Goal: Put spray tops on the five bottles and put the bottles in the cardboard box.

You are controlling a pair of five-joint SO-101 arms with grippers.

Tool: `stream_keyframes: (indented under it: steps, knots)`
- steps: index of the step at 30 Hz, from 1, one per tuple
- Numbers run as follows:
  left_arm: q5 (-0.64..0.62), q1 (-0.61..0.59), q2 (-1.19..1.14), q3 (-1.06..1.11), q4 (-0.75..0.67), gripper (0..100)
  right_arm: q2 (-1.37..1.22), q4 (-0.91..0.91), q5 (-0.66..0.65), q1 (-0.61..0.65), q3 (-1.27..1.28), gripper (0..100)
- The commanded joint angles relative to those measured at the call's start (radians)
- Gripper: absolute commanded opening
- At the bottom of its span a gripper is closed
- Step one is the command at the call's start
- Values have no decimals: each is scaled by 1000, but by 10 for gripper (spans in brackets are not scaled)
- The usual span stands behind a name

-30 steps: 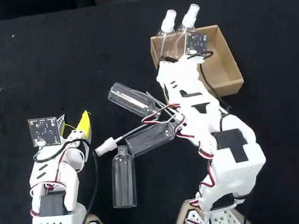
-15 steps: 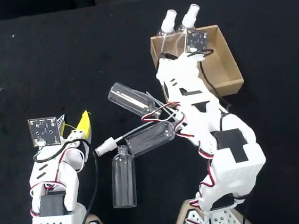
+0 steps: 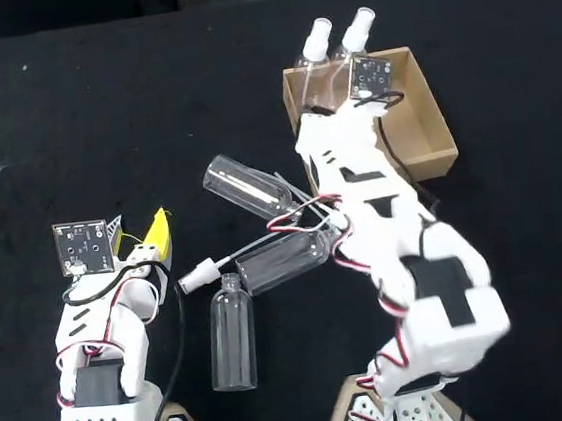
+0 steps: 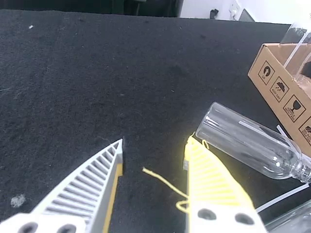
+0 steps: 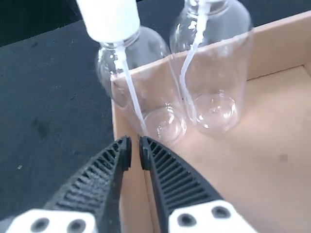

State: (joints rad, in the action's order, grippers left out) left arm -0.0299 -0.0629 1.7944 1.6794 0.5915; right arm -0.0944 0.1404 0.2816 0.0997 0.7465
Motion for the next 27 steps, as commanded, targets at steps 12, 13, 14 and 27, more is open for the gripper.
stream_keyframes:
  steps: [12,13,14,27]
  knots:
    - [-11,-12,-2,21,3,202,710,-233,-152,72,257,12]
    - [-11,-12,-2,21,3,202,734,-301,-195,91,242,12]
    - [-11,-12,-3,21,3,202,759,-371,-235,107,229,12]
    - [-11,-12,-2,21,5,202,895,-882,-299,328,228,131]
